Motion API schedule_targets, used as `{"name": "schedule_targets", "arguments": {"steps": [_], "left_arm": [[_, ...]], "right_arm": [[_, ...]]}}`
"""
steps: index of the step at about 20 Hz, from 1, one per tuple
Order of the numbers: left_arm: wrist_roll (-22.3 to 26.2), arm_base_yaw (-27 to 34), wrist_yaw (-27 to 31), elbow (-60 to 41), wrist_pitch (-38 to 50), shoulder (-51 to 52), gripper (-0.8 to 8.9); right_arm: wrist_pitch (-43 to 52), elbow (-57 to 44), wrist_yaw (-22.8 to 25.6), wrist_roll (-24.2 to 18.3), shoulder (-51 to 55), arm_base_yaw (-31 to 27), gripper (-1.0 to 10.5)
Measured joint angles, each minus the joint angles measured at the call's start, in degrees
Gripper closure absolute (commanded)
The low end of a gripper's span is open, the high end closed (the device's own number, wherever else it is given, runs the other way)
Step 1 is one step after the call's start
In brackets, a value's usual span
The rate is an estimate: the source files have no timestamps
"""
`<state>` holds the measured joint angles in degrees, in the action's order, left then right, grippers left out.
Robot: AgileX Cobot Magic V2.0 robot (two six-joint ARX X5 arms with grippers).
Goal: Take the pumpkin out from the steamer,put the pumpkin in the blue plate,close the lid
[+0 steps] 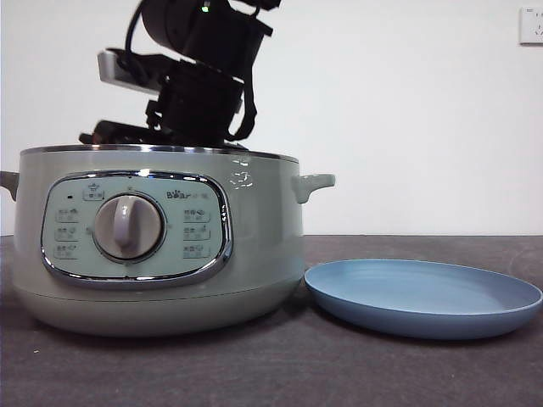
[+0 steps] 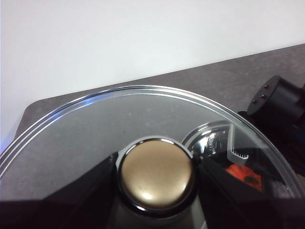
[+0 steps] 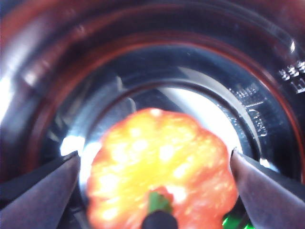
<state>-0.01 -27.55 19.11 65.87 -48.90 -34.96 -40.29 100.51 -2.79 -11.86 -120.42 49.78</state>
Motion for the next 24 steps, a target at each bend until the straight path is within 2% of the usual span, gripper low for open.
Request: {"name": "schedule_targets", "arguments": {"steps": [1, 2, 3, 8, 12, 14, 18, 20, 22, 24], "left_arm": [[0.0, 0.0, 0.0, 0.0, -0.1, 0.0, 8.22], [0.0, 0.0, 0.0, 0.0, -0.1, 0.0, 8.22], [0.0, 0.0, -0.1, 0.0, -0.1, 0.0, 8.22], [0.0, 0.0, -0.2, 0.0, -0.5, 0.0, 8.22], [0.0, 0.0, -0.3, 0.0, 0.0, 0.0, 8.22], [0.0, 0.0, -1.8, 0.0, 1.8, 0.0, 8.22], [0.0, 0.0, -3.3, 0.0, 2.1, -1.7, 8.22], [0.0, 0.0, -5.0, 0.0, 2.1, -2.7, 8.22], [0.0, 0.0, -6.7, 0.0, 2.3, -3.9, 8.22], [0.0, 0.0, -7.8, -0.1, 2.9, -4.9, 8.22]], "right_arm": [[0.2, 0.0, 0.2, 0.0, -0.2, -0.1, 6.1], [1.6, 0.0, 0.2, -0.2, -0.2, 0.0, 8.3], [2.6, 0.0, 0.2, -0.2, -0.2, 0.1, 9.6], [-2.5, 0.0, 0.2, -0.2, 3.0, 0.0, 9.5], [-15.7, 0.0, 0.2, -0.1, 15.3, -2.4, 9.5], [-24.2, 0.0, 0.2, 1.9, 20.7, -6.2, 9.5], [-35.8, 0.0, 0.9, 10.0, 25.7, -14.1, 9.5], [-36.1, -2.7, 6.1, 13.9, 27.6, -16.2, 9.5], [-33.7, -8.6, 13.1, 17.2, 30.1, -16.4, 9.5], [-28.1, -16.2, 16.2, 19.2, 32.9, -16.4, 9.5]]}}
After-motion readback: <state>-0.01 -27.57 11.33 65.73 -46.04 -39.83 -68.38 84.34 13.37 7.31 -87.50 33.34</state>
